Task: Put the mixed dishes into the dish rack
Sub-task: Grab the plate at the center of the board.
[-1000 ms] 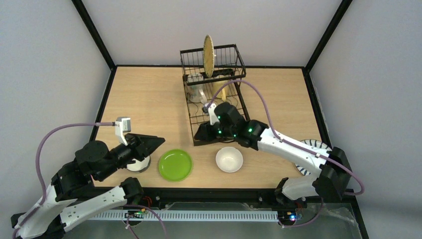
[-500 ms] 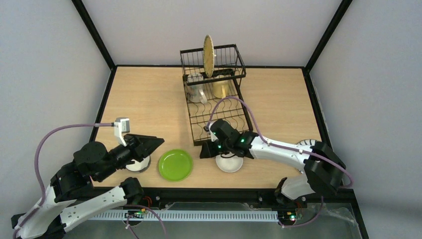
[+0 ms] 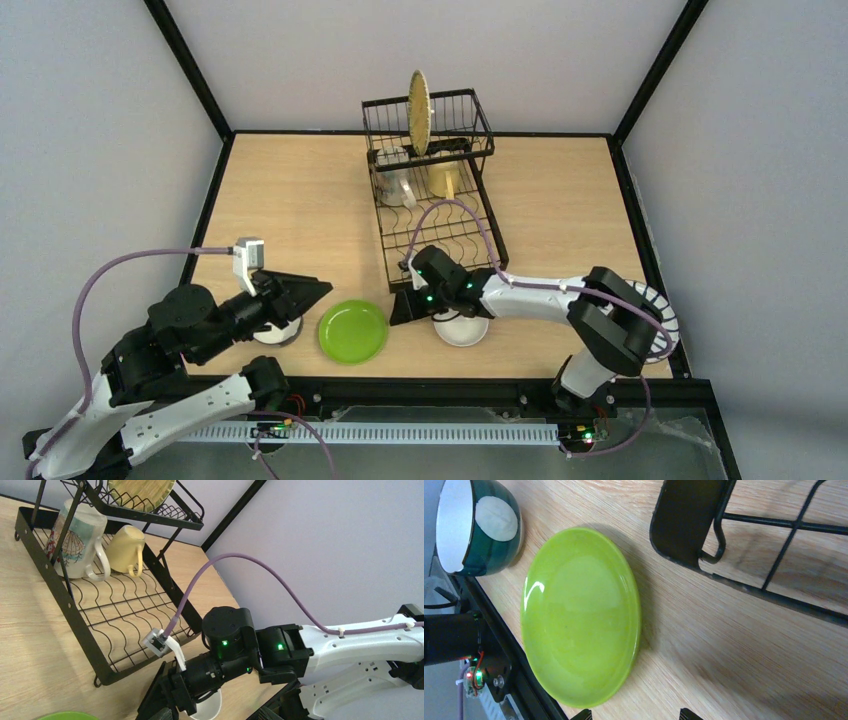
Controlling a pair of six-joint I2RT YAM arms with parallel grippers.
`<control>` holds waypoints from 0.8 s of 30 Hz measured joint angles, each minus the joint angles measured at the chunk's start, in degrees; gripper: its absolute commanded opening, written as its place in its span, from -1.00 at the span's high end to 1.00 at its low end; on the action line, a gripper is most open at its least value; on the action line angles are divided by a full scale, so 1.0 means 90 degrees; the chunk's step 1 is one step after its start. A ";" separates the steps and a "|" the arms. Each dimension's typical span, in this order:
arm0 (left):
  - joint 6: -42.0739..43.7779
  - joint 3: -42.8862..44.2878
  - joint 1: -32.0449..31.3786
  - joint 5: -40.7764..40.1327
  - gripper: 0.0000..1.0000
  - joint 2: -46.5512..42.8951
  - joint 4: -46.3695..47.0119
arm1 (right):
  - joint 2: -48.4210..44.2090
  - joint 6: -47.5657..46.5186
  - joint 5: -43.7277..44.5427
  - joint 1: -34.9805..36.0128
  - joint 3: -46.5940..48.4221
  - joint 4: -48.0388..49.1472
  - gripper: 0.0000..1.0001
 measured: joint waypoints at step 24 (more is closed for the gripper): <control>0.0075 0.0148 0.0000 0.0107 -0.98 -0.0019 -0.0359 | 0.1120 0.0338 -0.0517 0.0044 0.0000 0.1377 -0.99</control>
